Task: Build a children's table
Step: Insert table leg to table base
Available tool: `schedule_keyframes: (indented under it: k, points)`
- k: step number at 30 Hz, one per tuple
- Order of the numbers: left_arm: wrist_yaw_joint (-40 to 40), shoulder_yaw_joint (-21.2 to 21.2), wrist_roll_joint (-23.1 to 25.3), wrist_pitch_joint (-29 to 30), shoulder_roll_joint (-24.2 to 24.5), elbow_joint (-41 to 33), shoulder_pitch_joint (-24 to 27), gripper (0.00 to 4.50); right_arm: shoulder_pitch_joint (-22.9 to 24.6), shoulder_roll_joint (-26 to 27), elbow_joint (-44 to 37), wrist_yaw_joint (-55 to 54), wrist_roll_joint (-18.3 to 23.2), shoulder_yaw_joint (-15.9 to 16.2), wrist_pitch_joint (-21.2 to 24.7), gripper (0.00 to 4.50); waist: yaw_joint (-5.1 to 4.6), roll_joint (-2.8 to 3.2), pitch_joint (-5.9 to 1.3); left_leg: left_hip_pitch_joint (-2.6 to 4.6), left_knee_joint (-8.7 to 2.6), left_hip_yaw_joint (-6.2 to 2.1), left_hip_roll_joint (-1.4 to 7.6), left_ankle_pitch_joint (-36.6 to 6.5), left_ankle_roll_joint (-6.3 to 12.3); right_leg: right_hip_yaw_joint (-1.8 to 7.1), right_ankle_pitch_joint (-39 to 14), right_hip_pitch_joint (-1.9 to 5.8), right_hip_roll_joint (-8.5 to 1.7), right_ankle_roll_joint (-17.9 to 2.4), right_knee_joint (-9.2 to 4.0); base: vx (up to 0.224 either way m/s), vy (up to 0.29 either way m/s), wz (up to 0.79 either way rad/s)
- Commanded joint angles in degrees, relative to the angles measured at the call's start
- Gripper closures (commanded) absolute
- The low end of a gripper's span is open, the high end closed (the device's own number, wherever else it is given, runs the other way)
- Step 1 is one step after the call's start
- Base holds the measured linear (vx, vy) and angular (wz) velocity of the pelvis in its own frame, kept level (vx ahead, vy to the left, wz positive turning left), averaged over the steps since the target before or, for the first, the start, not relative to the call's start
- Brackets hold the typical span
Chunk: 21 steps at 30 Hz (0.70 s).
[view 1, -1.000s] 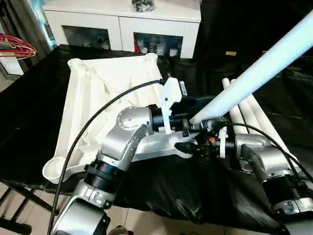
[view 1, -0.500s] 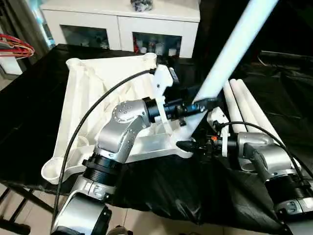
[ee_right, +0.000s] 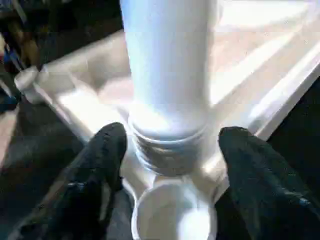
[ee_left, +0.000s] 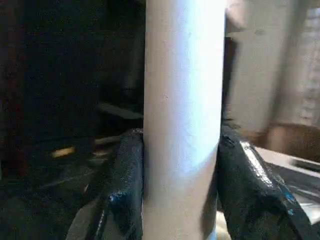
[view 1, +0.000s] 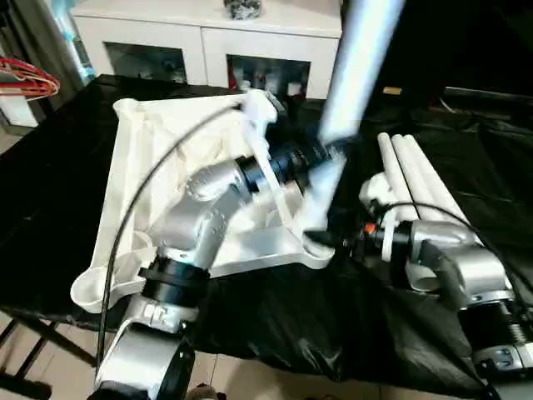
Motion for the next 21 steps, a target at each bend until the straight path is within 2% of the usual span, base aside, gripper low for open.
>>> schedule_keyframes:
  k: [1, 2, 3, 4, 7, 10, 12, 13, 16, 21]
  points:
    - [1.36, 1.54, -0.15, 1.09, 0.09, 0.35, -0.51, 2.71, -0.24, 0.05, -2.01, -1.6, 1.93, -2.6, 0.57, 0.76, 0.31, -0.73, -4.31, 0.81, -3.43, -0.72, 2.17, -7.5, 4.48, 2.42, -13.81, 3.75, -3.74, -9.81, -4.29, 0.0, 0.0, 0.0]
    - [1.59, 1.77, -0.42, 1.37, 0.18, 0.34, -0.54, 2.71, -0.55, 0.33, -2.17, -2.85, 2.71, -3.91, 1.07, 0.67, 0.3, -0.7, -4.28, 0.83, -3.47, -0.69, 2.21, -7.33, 4.41, 2.42, -13.81, 3.67, -3.73, -9.87, -4.29, 0.0, 0.0, 0.0]
    - [1.44, 1.8, -0.7, 1.97, 0.41, 0.25, -0.49, 2.71, -1.0, 0.6, -2.57, -3.95, 4.12, -5.64, 1.93, 0.67, 0.33, -0.24, -4.33, 0.91, -3.5, -0.74, 2.27, -7.05, 4.05, 2.37, -13.44, 3.58, -3.72, -10.33, -4.24, 0.0, 0.0, 0.0]
    - [1.26, 1.77, -0.94, 2.45, 0.66, 0.15, -0.43, 2.71, -1.4, 0.84, -3.11, -4.83, 5.56, -7.23, 2.95, 0.59, 0.22, -0.33, -4.34, 0.93, -3.53, -0.7, 2.24, -7.08, 4.08, 2.39, -13.16, 3.61, -3.66, -10.53, -4.25, 0.0, 0.0, 0.0]
    - [1.22, 1.67, -1.24, 2.96, 0.94, -0.01, -0.37, 2.71, -1.56, 0.9, -5.18, -5.3, 8.34, -9.2, 5.57, 0.26, 0.39, 0.01, -4.44, 0.92, -3.55, -0.86, 2.38, -7.0, 3.94, 2.34, -11.5, 3.67, -3.65, -10.98, -3.96, 0.0, 0.0, 0.0]
    - [2.39, 1.56, -1.42, 4.32, 0.68, -0.19, -0.82, 2.71, -0.88, -0.23, -7.19, -4.91, 7.45, -7.52, 6.6, 0.07, 0.32, -0.17, -4.42, 0.8, -3.53, -0.81, 2.3, -6.94, 3.79, 2.34, -10.59, 3.82, -3.66, -11.17, -3.91, 0.0, 0.0, 0.0]
    - [3.44, 1.8, -1.36, 5.36, 0.24, -0.17, -1.24, 2.71, -0.79, -0.01, -8.01, -5.78, 6.33, -6.36, 6.6, 0.07, 0.31, -0.43, -4.4, 0.77, -3.48, -0.72, 2.2, -7.06, 3.78, 2.37, -11.31, 3.83, -3.75, -11.02, -4.09, 0.0, 0.0, 0.0]
    - [4.09, 2.19, -1.79, 6.26, -0.12, -0.65, -1.4, 2.71, -1.13, 0.48, -8.4, -7.12, 4.96, -5.06, 6.92, 0.02, 0.34, -0.41, -4.33, 0.74, -3.53, -0.75, 2.23, -7.1, 3.62, 2.36, -11.96, 3.79, -3.78, -10.87, -4.08, 0.0, 0.0, 0.0]
    - [4.69, 2.58, -2.55, 7.37, -0.41, -1.23, -1.48, 2.71, -1.44, 1.11, -8.93, -8.47, 3.9, -3.73, 7.14, 0.0, 0.3, -0.46, -4.28, 0.75, -3.54, -0.73, 2.16, -7.41, 3.06, 2.33, -13.93, 3.7, -3.87, -10.39, -4.29, 0.0, 0.0, 0.0]
    - [7.8, 4.8, -6.41, 13.25, -1.67, -3.34, -2.3, 2.71, -2.78, 2.55, -10.74, -13.15, -0.08, 1.86, 10.54, 0.0, 0.18, -0.4, -4.16, 0.87, -3.66, -0.78, 2.22, -8.06, 2.16, 2.35, -14.68, 3.47, -3.69, -10.04, -4.25, 0.0, 0.0, 0.0]
